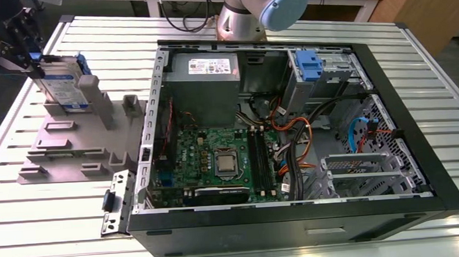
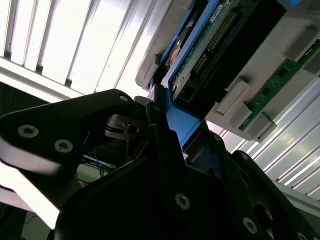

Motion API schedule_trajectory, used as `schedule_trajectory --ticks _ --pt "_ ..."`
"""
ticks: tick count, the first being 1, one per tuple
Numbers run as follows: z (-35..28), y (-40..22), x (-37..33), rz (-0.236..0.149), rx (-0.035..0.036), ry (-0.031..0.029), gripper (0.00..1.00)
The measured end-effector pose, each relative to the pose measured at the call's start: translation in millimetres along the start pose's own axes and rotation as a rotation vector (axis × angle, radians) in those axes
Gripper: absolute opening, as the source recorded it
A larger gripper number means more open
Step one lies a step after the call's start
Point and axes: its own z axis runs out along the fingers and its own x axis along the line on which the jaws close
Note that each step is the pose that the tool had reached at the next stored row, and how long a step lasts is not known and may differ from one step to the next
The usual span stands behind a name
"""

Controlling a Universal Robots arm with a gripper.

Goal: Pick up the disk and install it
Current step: 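Pick up the disk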

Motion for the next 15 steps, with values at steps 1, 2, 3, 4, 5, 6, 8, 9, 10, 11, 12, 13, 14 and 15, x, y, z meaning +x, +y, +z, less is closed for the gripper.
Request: schedule_trajectory --ticks 1,2,3,4,5,6,8,9,10,11,12,13,14,15 --pt "-0.7 0.0 0.0 0.000 -0.0001 0.0000 0.36" --pt "-1.3 0.1 0.0 0.000 0.0000 0.0000 0.36" --pt "-1.4 0.0 0.0 0.000 0.0003 -0.0002 0.36" --pt "-1.5 0.0 0.0 0.000 0.0005 -0.0002 0.36" --pt "-1.6 0.0 0.0 0.000 0.0003 -0.0002 0.36" --pt "-1.8 0.0 0.0 0.000 0.0000 -0.0001 0.36" --pt "-1.9 0.0 0.0 0.000 0.0000 0.0000 0.36" --pt "-1.8 0.0 0.0 0.000 0.0001 -0.0001 0.36" --pt "-1.9 0.0 0.0 0.000 0.0000 0.0000 0.36" --pt "-2.0 0.0 0.0 0.000 -0.0001 0.0000 0.36" --pt "-2.0 0.0 0.0 0.000 0.0000 0.0000 0.36" --pt "-2.0 0.0 0.0 0.000 0.0000 0.0000 0.36" --pt "-2.0 0.0 0.0 0.000 0.0000 -0.0001 0.36" --pt "-2.1 0.0 0.0 0.000 0.0000 0.0000 0.36"
